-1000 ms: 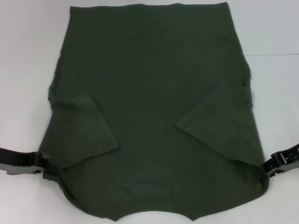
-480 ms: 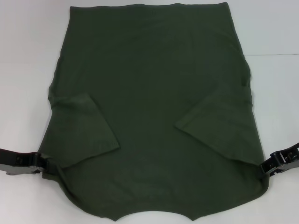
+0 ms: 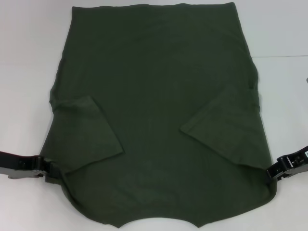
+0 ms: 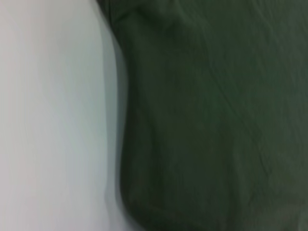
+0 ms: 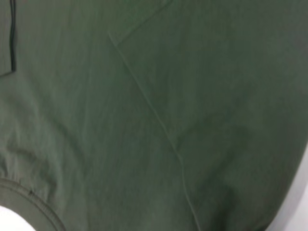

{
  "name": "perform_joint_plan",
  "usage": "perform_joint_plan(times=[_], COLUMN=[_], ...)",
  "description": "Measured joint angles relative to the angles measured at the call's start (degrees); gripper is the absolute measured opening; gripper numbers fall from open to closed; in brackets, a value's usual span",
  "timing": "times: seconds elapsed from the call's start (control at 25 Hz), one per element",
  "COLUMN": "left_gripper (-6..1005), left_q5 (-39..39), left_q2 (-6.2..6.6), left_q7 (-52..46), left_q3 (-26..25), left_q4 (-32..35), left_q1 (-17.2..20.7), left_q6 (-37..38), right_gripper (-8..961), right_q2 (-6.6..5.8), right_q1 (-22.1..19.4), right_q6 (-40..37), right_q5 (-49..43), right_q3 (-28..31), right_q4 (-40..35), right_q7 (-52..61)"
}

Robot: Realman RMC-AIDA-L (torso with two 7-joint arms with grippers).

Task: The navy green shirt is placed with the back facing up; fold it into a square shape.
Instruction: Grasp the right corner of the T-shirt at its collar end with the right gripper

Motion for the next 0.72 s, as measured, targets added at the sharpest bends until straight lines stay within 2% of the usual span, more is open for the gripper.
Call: perform_joint_plan(times=[0.48, 0.72], left_gripper=[36, 36], left_q5=[0.0, 0.0], left_q2=[-0.06, -0.06], left_q7=[0.05, 0.04], left_q3=[0.29, 0.33], left_q4=[-0.04, -0.04], left_q1=[-0.59, -0.83], left_q6=[-0.26, -0.27], right_gripper=[263, 196], right_q2=[0.11, 0.64], right_q1=[0.01, 0.17], right_q6=[1.02, -0.46], right_q5=[-0.07, -0.07], right_q3=[0.0, 0.0], right_q4=[0.08, -0.08], right_q7=[-0.41, -3.15])
